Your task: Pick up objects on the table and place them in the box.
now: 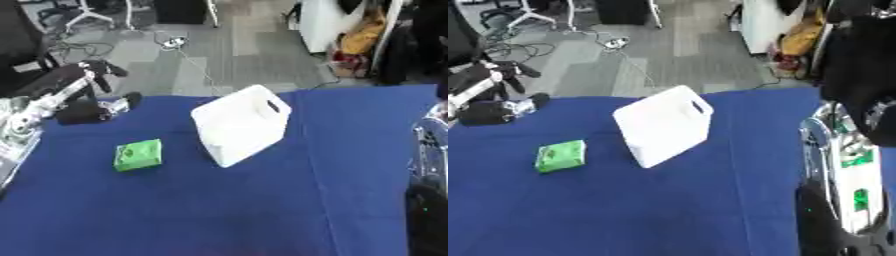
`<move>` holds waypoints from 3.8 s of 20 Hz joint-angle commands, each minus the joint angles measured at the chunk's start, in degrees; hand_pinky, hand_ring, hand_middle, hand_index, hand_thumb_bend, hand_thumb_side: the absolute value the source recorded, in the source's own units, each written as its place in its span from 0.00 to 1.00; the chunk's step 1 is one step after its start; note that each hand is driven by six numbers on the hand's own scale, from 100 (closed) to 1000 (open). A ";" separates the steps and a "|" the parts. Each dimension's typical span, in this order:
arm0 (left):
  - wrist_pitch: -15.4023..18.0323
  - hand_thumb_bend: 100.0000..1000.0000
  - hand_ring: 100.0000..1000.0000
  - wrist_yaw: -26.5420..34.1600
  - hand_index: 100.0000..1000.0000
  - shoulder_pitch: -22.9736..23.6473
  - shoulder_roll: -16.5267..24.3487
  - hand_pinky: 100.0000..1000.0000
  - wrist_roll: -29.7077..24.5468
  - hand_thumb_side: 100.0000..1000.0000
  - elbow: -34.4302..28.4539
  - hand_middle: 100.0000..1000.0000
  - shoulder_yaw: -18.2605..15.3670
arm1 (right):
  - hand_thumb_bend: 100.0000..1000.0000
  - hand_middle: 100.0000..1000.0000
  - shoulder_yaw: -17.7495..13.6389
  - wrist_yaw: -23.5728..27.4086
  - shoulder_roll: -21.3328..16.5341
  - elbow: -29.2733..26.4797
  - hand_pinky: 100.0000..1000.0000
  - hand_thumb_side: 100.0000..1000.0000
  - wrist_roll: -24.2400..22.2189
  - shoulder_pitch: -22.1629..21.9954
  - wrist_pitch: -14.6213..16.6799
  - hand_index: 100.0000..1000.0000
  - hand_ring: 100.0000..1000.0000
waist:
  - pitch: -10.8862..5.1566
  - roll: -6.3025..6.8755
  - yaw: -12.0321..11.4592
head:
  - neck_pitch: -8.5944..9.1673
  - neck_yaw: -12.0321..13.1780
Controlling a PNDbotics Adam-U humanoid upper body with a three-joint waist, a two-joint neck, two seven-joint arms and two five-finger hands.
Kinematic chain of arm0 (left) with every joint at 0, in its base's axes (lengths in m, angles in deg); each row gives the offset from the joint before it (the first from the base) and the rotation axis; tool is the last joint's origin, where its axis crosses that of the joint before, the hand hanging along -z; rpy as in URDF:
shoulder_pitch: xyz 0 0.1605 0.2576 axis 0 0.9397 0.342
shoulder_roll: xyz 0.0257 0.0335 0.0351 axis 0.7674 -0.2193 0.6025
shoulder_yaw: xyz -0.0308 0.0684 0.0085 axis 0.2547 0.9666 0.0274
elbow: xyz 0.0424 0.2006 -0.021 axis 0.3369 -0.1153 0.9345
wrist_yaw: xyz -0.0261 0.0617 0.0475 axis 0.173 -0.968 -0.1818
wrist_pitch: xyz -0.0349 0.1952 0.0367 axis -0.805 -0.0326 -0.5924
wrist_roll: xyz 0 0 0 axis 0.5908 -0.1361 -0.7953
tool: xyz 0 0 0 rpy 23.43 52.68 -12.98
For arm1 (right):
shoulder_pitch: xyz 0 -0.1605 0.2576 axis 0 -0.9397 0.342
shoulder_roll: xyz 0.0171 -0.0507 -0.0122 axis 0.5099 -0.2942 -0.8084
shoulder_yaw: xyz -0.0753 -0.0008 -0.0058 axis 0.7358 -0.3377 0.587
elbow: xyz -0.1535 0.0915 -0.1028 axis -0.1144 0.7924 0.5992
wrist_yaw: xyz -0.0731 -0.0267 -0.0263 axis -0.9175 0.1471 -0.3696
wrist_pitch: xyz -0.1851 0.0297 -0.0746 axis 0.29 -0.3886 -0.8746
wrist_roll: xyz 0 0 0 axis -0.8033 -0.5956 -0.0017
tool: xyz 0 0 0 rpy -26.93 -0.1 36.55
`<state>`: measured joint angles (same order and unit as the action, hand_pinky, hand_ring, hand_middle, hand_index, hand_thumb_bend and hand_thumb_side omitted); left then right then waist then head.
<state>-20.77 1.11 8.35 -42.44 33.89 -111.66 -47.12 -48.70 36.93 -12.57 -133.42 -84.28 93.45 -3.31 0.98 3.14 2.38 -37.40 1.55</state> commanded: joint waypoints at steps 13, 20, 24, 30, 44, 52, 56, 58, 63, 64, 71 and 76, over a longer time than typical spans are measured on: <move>10.54 0.21 0.80 -18.83 0.86 -8.09 -1.65 0.73 -19.73 0.95 15.29 0.89 8.72 | 0.07 0.39 0.63 -0.47 0.42 -0.83 0.16 1.00 0.41 1.17 0.06 0.70 0.26 | -0.48 0.34 1.14 | 0.83 1.42; 14.21 0.22 0.83 -27.37 0.86 -10.53 -3.59 0.78 -18.31 0.95 21.69 0.92 9.31 | 0.07 0.39 0.74 -0.49 0.74 -0.83 0.15 1.00 0.67 1.24 -0.11 0.70 0.26 | -0.39 0.38 1.48 | 0.89 1.74; 14.96 0.23 0.90 -32.41 0.87 -11.97 -4.56 0.84 -15.19 0.95 24.18 0.99 8.52 | 0.07 0.39 0.77 -0.64 0.83 -0.83 0.15 1.00 0.73 1.24 -0.09 0.69 0.26 | -0.45 0.38 1.53 | 0.61 2.16; 14.81 0.24 0.90 -37.09 0.88 -13.76 -7.47 0.83 -9.64 0.96 30.24 1.00 6.58 | 0.07 0.39 0.80 -0.82 0.98 -0.83 0.15 1.00 0.83 1.24 -0.11 0.69 0.26 | -0.43 0.27 1.58 | 0.55 2.47; 16.76 0.24 0.93 -49.03 0.89 -17.71 -12.47 0.87 -5.73 0.96 42.14 1.00 3.03 | 0.07 0.38 0.77 -1.79 1.45 -0.83 0.16 1.00 0.87 1.33 0.18 0.68 0.26 | -0.34 0.08 1.78 | 0.70 3.06; 18.71 0.24 0.89 -46.09 0.89 -17.61 -12.98 0.83 -7.70 0.96 43.91 0.98 2.12 | 0.07 0.38 0.76 -1.91 1.48 -0.83 0.15 1.00 1.11 1.30 0.15 0.67 0.26 | -0.39 0.09 1.71 | 0.47 3.03; 19.56 0.25 0.86 -41.84 0.88 -17.40 -12.94 0.80 -9.41 0.94 42.72 0.94 2.94 | 0.07 0.38 0.77 -1.88 1.43 -0.83 0.15 1.00 1.19 1.29 0.10 0.67 0.26 | -0.40 0.10 1.69 | 0.31 3.10; 19.69 0.26 0.85 -40.27 0.88 -17.39 -12.90 0.80 -10.49 0.93 41.94 0.93 3.55 | 0.07 0.38 0.78 -1.90 1.42 -0.83 0.15 1.00 1.17 1.28 0.08 0.67 0.26 | -0.41 0.10 1.70 | 0.24 3.21; 19.50 0.31 0.87 -39.34 0.89 -17.36 -12.75 0.83 -12.80 0.91 40.63 0.95 4.65 | 0.06 0.37 0.81 -1.91 1.50 -0.83 0.15 1.00 1.23 1.29 0.08 0.66 0.26 | -0.42 0.15 1.77 | 0.12 3.37; 19.69 0.33 0.89 -39.73 0.89 -17.34 -12.73 0.85 -13.25 0.89 40.55 0.96 4.89 | 0.06 0.37 0.81 -1.90 1.53 -0.83 0.15 1.00 1.26 1.29 0.08 0.66 0.26 | -0.41 0.16 1.80 | 0.12 3.38; 22.77 0.36 0.91 -43.03 0.91 -17.41 -12.97 0.86 -14.91 0.85 40.94 0.98 5.68 | 0.06 0.37 0.83 -1.95 1.59 -0.83 0.15 1.00 1.46 1.32 0.04 0.66 0.26 | -0.40 0.18 1.84 | 0.04 3.45; 24.06 0.32 0.90 -44.45 0.92 -17.40 -13.02 0.86 -14.73 0.78 41.60 0.98 5.67 | 0.06 0.37 0.83 -2.00 1.52 -0.83 0.15 1.00 1.47 1.31 0.01 0.66 0.26 | -0.40 0.15 1.74 | -0.02 3.48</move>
<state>2.85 -42.63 -8.21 -56.44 19.18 -69.72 -41.31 -48.14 35.15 -11.02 -133.42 -82.90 93.48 -3.23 1.27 3.34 4.15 -37.46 4.54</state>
